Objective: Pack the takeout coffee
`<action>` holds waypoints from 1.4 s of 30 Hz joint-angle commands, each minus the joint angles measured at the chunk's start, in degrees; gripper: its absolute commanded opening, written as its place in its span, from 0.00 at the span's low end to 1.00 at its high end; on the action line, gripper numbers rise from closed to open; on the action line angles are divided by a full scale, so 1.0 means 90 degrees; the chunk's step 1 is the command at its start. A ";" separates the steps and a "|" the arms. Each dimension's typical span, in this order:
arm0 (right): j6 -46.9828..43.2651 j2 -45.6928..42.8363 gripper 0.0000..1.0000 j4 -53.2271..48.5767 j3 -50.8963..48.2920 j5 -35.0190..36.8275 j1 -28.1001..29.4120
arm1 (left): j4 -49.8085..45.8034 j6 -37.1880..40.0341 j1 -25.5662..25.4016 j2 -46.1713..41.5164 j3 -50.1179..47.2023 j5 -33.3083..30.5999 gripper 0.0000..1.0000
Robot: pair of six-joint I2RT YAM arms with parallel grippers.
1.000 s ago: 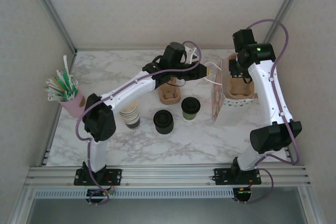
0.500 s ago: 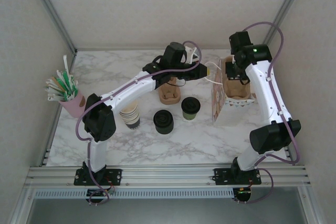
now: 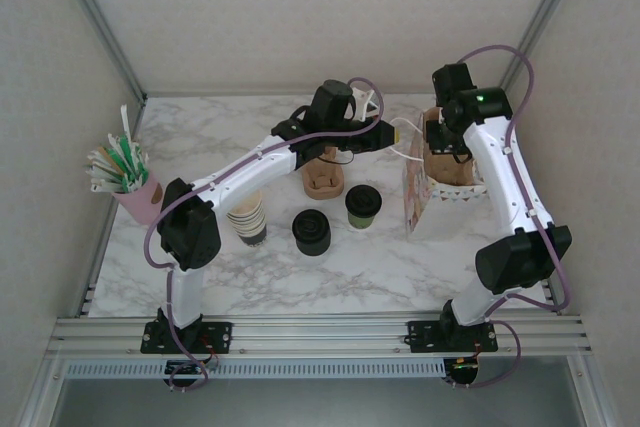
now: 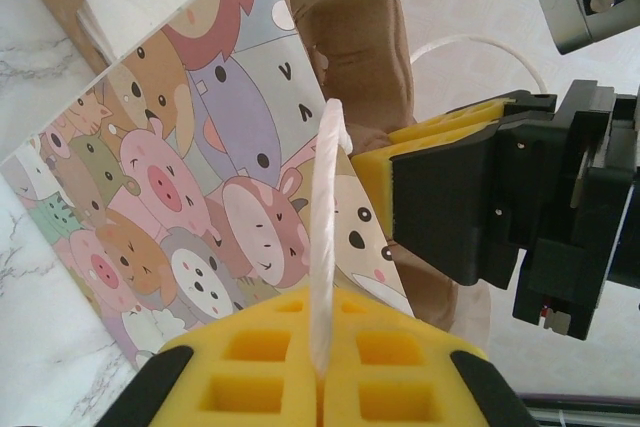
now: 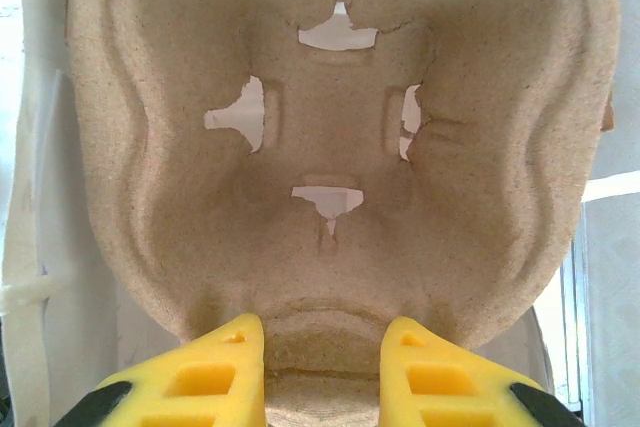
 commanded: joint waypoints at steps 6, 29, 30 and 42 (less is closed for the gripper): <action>0.0170 -0.0327 0.20 -0.0160 -0.0003 0.0004 0.0092 | 0.0148 -0.0031 -0.0006 -0.0176 0.0040 0.0006 0.04; 0.0240 -0.0613 0.20 0.0070 -0.0559 0.0123 0.0212 | 0.0282 -0.0080 -0.0005 -0.0332 -0.0198 -0.0037 0.04; 0.0258 -0.0610 0.20 0.0043 -0.0548 0.0168 0.0188 | 0.0281 -0.0080 -0.0006 -0.0353 -0.0208 -0.0047 0.03; 0.0404 -0.0432 0.19 -0.0072 -0.0535 0.0171 -0.0005 | 0.0378 -0.0099 -0.0001 -0.0488 -0.0408 -0.0088 0.03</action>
